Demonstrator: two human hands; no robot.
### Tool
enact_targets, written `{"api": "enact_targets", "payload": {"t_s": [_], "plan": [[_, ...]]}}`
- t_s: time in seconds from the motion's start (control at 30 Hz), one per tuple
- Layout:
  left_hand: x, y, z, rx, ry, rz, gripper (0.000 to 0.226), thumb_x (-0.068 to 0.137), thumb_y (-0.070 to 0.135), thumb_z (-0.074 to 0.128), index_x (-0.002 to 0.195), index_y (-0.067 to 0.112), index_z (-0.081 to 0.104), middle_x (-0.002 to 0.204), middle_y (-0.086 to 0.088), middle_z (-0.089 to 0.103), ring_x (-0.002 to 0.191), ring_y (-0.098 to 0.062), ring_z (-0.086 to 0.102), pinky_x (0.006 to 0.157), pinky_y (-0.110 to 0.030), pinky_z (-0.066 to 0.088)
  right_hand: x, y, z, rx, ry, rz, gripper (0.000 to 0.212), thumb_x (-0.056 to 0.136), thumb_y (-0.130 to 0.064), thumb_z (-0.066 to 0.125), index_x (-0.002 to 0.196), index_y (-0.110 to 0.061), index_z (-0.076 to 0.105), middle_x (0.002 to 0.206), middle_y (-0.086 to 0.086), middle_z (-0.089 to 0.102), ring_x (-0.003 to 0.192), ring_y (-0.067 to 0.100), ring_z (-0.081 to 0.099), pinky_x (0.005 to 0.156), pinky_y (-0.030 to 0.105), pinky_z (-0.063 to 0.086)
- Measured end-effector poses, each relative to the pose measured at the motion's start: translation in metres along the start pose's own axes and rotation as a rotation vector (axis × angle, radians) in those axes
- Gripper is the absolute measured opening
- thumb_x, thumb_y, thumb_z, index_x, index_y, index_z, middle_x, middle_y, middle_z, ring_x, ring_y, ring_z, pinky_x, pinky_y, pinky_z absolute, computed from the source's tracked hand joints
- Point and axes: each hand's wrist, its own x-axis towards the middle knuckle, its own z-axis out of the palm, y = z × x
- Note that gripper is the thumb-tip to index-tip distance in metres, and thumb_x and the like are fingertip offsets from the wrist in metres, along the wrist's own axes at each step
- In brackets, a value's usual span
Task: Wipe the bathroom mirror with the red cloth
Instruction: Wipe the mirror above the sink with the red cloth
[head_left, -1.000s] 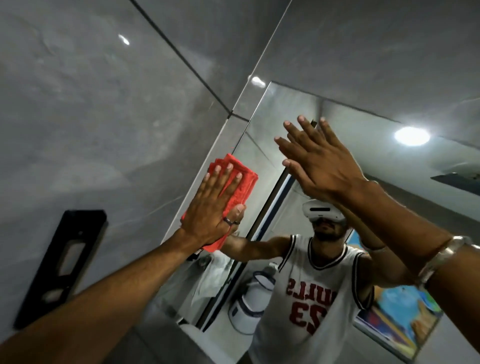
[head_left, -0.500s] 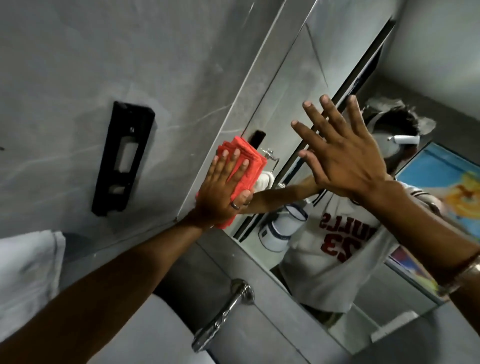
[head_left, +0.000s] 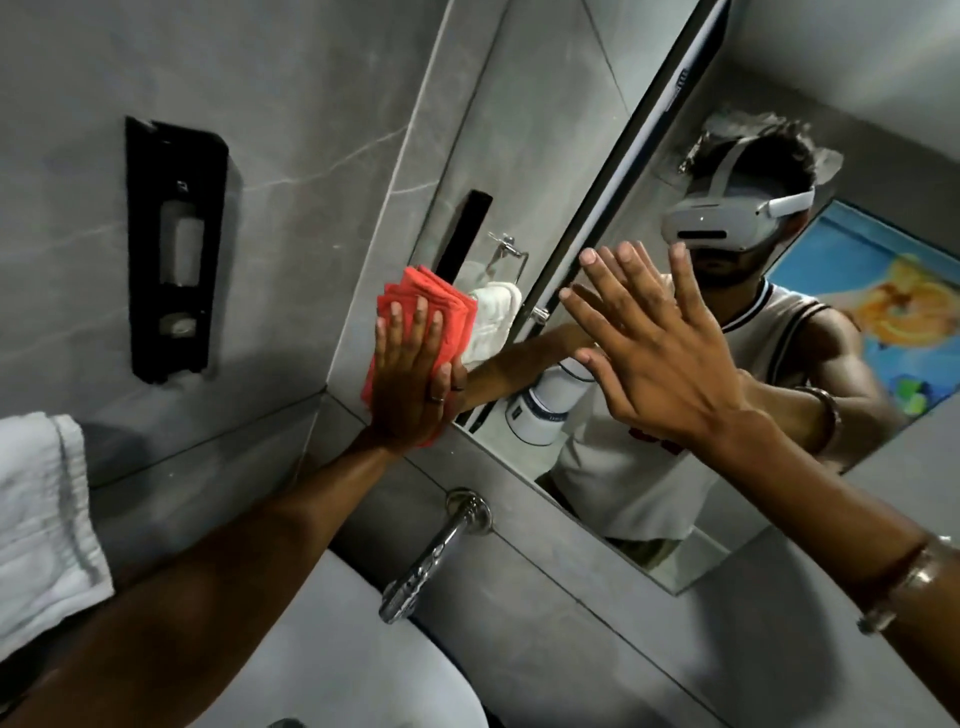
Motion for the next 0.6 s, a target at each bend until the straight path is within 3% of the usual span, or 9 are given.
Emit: {"api": "enact_targets", "payload": {"t_s": [0.1, 0.17, 0.23, 0.33, 0.47, 0.6], "plan": [[-0.016, 0.029, 0.009, 0.02, -0.021, 0.061, 0.068, 0.099, 0.033, 0.036, 0.16, 0.008, 0.019, 0.161, -0.024, 0.038, 0.149, -0.05, 0.029, 0.124, -0.065, 0.019, -0.023, 0.0, 0.003, -0.008, -0.024, 0.012, 0.065, 0.106, -0.053, 0.03, 0.164, -0.023, 0.026, 0.175, 0.011, 0.013, 0.163, 0.033, 0.006, 0.129, 0.057, -0.008], [-0.029, 0.051, 0.019, 0.013, -0.007, 0.05, 0.061, 0.105, 0.037, 0.028, 0.158, 0.008, 0.026, 0.163, -0.018, 0.035, 0.15, -0.047, 0.029, 0.126, -0.062, 0.018, -0.039, 0.001, 0.003, -0.013, -0.045, 0.02, 0.065, 0.106, -0.052, 0.031, 0.164, -0.022, 0.027, 0.175, 0.011, 0.013, 0.163, 0.032, 0.006, 0.129, 0.057, -0.005], [-0.039, 0.071, 0.026, -0.031, 0.021, 0.015, 0.059, 0.107, 0.04, 0.022, 0.158, 0.011, 0.03, 0.168, -0.01, 0.026, 0.153, -0.043, 0.028, 0.128, -0.059, 0.016, -0.054, 0.004, -0.001, -0.002, -0.066, 0.031, 0.066, 0.106, -0.053, 0.029, 0.164, -0.022, 0.026, 0.175, 0.011, 0.013, 0.163, 0.032, 0.006, 0.13, 0.059, 0.0], [-0.056, 0.108, 0.035, -0.076, 0.019, 0.02, 0.06, 0.108, 0.042, 0.022, 0.164, 0.021, 0.019, 0.175, 0.001, 0.007, 0.16, -0.034, 0.015, 0.129, -0.058, 0.014, -0.085, 0.013, -0.01, 0.002, -0.098, 0.063, 0.065, 0.107, -0.053, 0.026, 0.165, -0.023, 0.025, 0.175, 0.012, 0.013, 0.162, 0.034, 0.009, 0.129, 0.062, 0.008], [-0.084, 0.172, 0.048, -0.108, 0.003, 0.03, 0.063, 0.107, 0.041, 0.026, 0.166, 0.023, 0.013, 0.175, -0.001, 0.008, 0.16, -0.036, 0.018, 0.129, -0.057, 0.01, -0.126, 0.028, -0.023, -0.027, -0.071, 0.107, 0.064, 0.108, -0.05, 0.024, 0.164, -0.019, 0.03, 0.172, 0.014, 0.022, 0.159, 0.038, 0.02, 0.124, 0.067, 0.021], [-0.116, 0.234, 0.055, -0.167, -0.081, 0.031, 0.062, 0.108, 0.045, 0.02, 0.166, 0.022, 0.012, 0.175, -0.001, 0.007, 0.161, -0.037, 0.01, 0.13, -0.055, 0.004, -0.16, 0.041, -0.032, -0.026, -0.016, 0.141, 0.063, 0.108, -0.048, 0.027, 0.162, -0.017, 0.034, 0.169, 0.017, 0.029, 0.156, 0.04, 0.028, 0.123, 0.066, 0.021]]}}
